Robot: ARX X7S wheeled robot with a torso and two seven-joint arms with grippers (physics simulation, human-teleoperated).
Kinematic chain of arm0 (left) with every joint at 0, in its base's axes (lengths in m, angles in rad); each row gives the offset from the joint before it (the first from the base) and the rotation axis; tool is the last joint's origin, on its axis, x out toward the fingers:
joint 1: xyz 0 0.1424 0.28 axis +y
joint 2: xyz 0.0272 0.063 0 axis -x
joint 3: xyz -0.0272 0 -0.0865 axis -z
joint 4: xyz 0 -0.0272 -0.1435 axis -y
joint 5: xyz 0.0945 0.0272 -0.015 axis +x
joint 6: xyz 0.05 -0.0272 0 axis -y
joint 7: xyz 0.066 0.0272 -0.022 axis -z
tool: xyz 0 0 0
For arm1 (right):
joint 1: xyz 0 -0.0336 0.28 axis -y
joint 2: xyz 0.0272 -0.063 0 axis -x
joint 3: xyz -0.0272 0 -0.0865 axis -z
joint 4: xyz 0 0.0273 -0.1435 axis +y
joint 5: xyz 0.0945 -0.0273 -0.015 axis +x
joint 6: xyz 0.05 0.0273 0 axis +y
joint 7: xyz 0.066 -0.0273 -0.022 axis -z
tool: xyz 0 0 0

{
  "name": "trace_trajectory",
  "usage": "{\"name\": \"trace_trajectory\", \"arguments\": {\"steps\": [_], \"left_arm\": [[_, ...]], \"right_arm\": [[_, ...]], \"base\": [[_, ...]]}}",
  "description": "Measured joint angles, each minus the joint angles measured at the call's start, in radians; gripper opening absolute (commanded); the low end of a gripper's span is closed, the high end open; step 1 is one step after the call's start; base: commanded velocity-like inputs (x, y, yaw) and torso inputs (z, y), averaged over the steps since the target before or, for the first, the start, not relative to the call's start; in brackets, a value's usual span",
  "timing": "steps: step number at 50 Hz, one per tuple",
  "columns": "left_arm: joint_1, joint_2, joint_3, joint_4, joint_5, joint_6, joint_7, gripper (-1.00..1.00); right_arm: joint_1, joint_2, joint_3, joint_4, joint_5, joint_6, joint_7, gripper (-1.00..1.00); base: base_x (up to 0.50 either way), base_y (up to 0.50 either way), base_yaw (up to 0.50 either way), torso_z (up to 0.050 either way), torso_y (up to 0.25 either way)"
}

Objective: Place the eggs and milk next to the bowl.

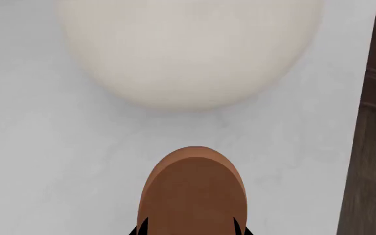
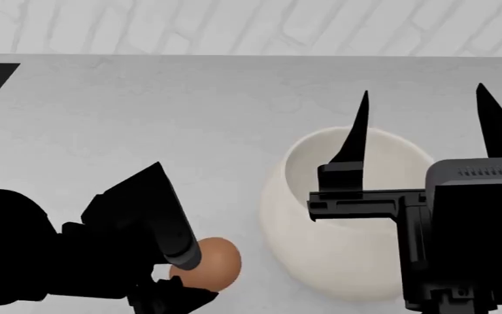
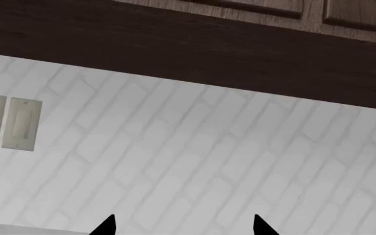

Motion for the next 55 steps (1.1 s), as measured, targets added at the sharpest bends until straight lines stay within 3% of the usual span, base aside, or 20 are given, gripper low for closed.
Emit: {"name": "trace_trajectory", "arguments": {"steps": [55], "left_arm": [[-0.022, 0.171, 0.185, -0.299, 0.141, 0.18, 0.169, -1.0]], "right_arm": [[-0.019, 0.013, -0.005, 0.02, 0.004, -0.022, 0.014, 1.0]], "base": [[0.0, 0.0, 0.0, 0.0, 0.0]]}}
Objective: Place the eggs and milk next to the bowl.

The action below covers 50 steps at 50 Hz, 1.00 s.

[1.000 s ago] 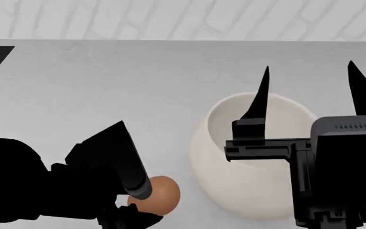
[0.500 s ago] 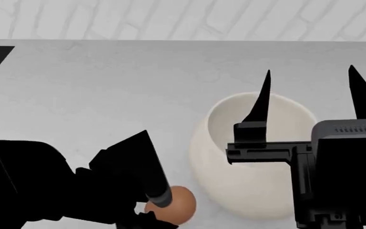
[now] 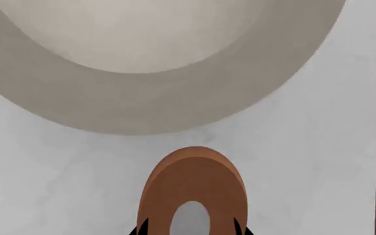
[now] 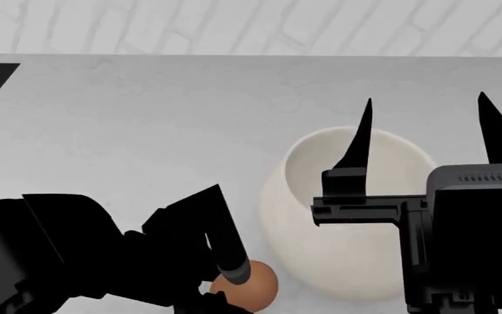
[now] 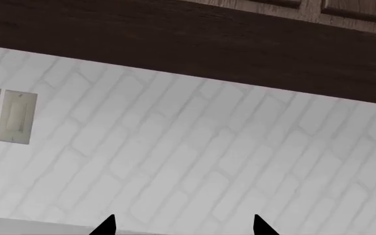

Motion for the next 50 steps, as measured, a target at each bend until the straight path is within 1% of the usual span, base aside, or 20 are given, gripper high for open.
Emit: {"name": "trace_trajectory", "arguments": {"steps": [14, 15, 36, 50], "left_arm": [[-0.014, 0.029, 0.019, -0.068, 0.012, 0.043, 0.04, -1.0], [-0.014, 0.029, 0.02, -0.07, 0.012, 0.044, 0.042, 1.0], [-0.013, 0.025, 0.014, -0.052, 0.008, 0.024, 0.004, 1.0], [-0.014, -0.018, -0.008, 0.045, -0.051, -0.045, -0.01, 1.0]], "right_arm": [[0.006, 0.003, -0.005, 0.007, 0.001, 0.003, 0.004, 1.0], [0.006, 0.003, -0.006, 0.008, 0.001, 0.003, 0.004, 1.0], [0.005, 0.007, -0.01, 0.005, 0.005, 0.005, 0.01, 1.0], [0.002, 0.008, -0.011, -0.001, 0.009, 0.004, 0.016, 1.0]], "base": [[0.0, 0.0, 0.0, 0.0, 0.0], [0.0, 0.0, 0.0, 0.0, 0.0], [0.0, 0.0, 0.0, 0.0, 0.0], [0.0, 0.0, 0.0, 0.0, 0.0]]}}
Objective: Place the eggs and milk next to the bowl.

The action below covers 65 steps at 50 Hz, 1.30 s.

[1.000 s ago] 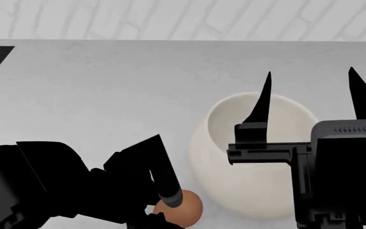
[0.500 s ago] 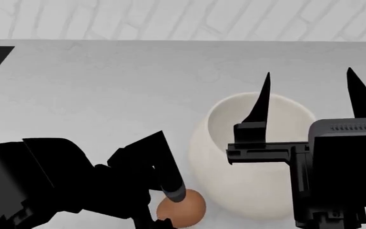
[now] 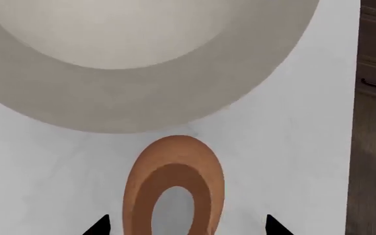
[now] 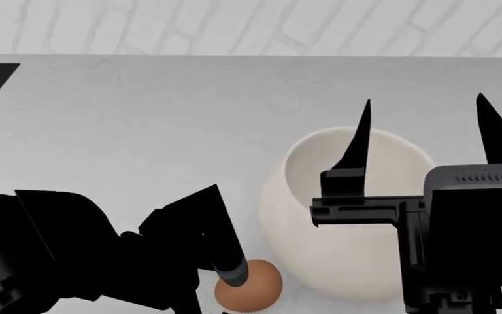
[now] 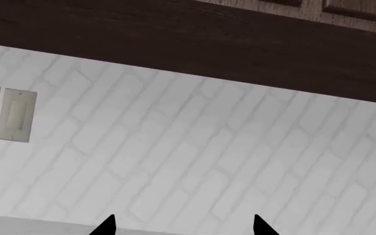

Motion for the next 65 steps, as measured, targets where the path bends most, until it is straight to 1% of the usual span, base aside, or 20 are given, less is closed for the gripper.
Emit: {"name": "trace_trajectory", "arguments": {"steps": [16, 23, 31, 36, 41, 50, 65], "left_arm": [[-0.015, -0.043, -0.034, 0.051, -0.037, -0.032, -0.016, 1.0], [-0.021, -0.077, -0.061, 0.1, -0.068, -0.056, -0.032, 1.0], [-0.025, -0.124, -0.116, 0.162, -0.12, -0.092, -0.071, 1.0], [-0.018, -0.157, -0.17, 0.202, -0.165, -0.116, -0.117, 1.0], [-0.001, -0.19, -0.245, 0.246, -0.23, -0.149, -0.193, 1.0], [0.044, -0.247, -0.387, 0.323, -0.369, -0.21, -0.367, 1.0], [0.14, -0.324, -0.588, 0.408, -0.604, -0.257, -0.725, 1.0]], "right_arm": [[0.008, 0.004, -0.003, -0.012, 0.006, 0.013, 0.007, 1.0], [0.013, 0.006, -0.004, -0.014, 0.009, 0.018, 0.009, 1.0], [0.022, 0.007, -0.008, -0.017, 0.012, 0.026, 0.012, 1.0], [0.026, 0.008, -0.011, -0.019, 0.014, 0.029, 0.013, 1.0], [0.028, 0.008, -0.014, -0.022, 0.015, 0.03, 0.015, 1.0], [0.034, 0.008, -0.017, -0.025, 0.02, 0.033, 0.016, 1.0], [0.047, 0.003, -0.032, -0.011, 0.024, 0.023, 0.01, 1.0]], "base": [[0.0, 0.0, 0.0, 0.0, 0.0], [0.0, 0.0, 0.0, 0.0, 0.0], [0.0, 0.0, 0.0, 0.0, 0.0], [0.0, 0.0, 0.0, 0.0, 0.0], [0.0, 0.0, 0.0, 0.0, 0.0], [0.0, 0.0, 0.0, 0.0, 0.0], [0.0, 0.0, 0.0, 0.0, 0.0]]}}
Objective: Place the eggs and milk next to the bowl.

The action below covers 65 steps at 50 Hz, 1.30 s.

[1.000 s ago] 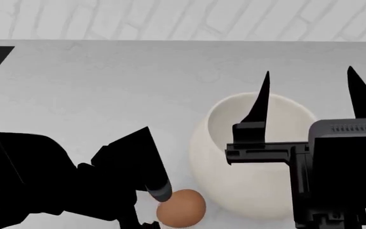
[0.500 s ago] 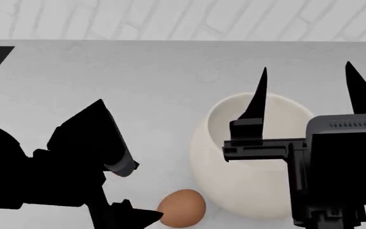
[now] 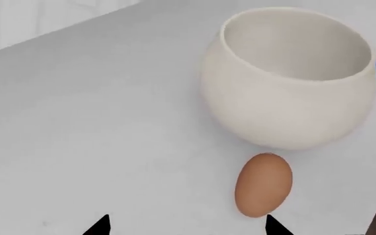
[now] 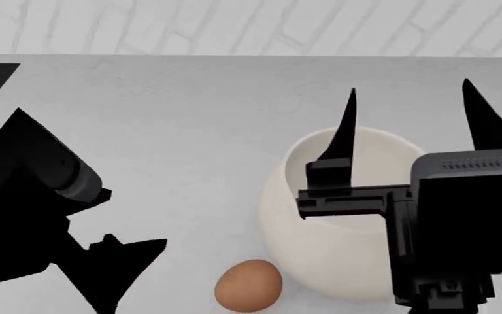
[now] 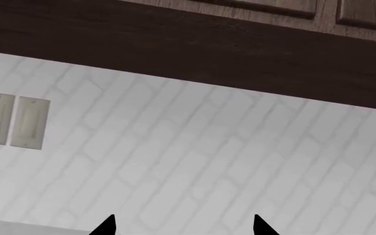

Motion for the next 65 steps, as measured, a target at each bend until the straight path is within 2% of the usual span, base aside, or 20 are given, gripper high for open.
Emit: {"name": "trace_trajectory", "arguments": {"steps": [22, 37, 51, 65], "left_arm": [[0.132, -0.131, -0.181, 0.075, -0.255, 0.052, -0.445, 1.0], [0.245, -0.244, -0.264, 0.146, -0.434, 0.126, -0.67, 1.0], [0.436, -0.334, -0.387, 0.228, -0.512, 0.229, -0.753, 1.0], [0.625, -0.421, -0.538, 0.256, -0.505, 0.276, -0.72, 1.0]], "right_arm": [[0.014, -0.006, -0.02, 0.03, 0.003, -0.021, -0.01, 1.0], [0.013, -0.008, -0.027, 0.045, 0.006, -0.04, -0.015, 1.0], [0.009, -0.009, -0.03, 0.063, 0.009, -0.065, -0.023, 1.0], [0.017, -0.013, -0.044, 0.069, 0.011, -0.068, -0.024, 1.0]], "base": [[0.0, 0.0, 0.0, 0.0, 0.0], [0.0, 0.0, 0.0, 0.0, 0.0], [0.0, 0.0, 0.0, 0.0, 0.0], [0.0, 0.0, 0.0, 0.0, 0.0]]}}
